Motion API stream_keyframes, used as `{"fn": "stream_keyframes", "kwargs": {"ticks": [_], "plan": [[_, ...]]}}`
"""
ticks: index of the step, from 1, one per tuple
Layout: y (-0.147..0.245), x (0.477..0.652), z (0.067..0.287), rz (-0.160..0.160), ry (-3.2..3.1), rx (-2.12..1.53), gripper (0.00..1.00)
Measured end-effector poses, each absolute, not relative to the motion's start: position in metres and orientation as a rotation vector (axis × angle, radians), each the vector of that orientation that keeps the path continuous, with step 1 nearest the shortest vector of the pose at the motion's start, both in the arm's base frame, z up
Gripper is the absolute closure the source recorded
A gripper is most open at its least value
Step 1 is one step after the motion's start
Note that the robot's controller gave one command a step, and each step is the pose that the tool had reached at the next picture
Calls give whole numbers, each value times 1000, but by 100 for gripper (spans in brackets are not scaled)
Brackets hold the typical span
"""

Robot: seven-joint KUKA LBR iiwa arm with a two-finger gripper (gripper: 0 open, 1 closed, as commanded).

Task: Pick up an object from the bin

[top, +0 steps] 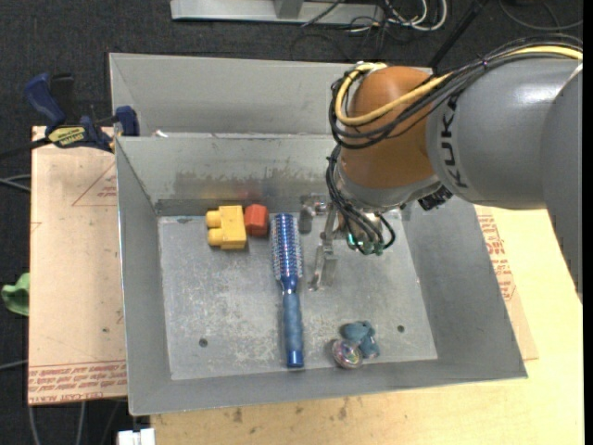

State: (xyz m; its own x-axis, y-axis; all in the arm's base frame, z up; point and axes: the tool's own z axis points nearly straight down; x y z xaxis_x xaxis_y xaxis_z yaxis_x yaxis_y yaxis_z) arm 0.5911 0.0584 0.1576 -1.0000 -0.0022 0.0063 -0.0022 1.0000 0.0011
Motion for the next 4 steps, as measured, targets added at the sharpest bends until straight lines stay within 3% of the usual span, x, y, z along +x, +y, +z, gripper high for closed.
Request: {"fn": "stream_keyframes", "kwargs": {"ticks": [1,2,3,4], "plan": [[89,528,77,-4,-3009,888,0],[88,525,70,-3,-2903,1203,0],[88,526,70,-3,-2905,1201,100],[66,552,213,3,-2931,1160,100]]}}
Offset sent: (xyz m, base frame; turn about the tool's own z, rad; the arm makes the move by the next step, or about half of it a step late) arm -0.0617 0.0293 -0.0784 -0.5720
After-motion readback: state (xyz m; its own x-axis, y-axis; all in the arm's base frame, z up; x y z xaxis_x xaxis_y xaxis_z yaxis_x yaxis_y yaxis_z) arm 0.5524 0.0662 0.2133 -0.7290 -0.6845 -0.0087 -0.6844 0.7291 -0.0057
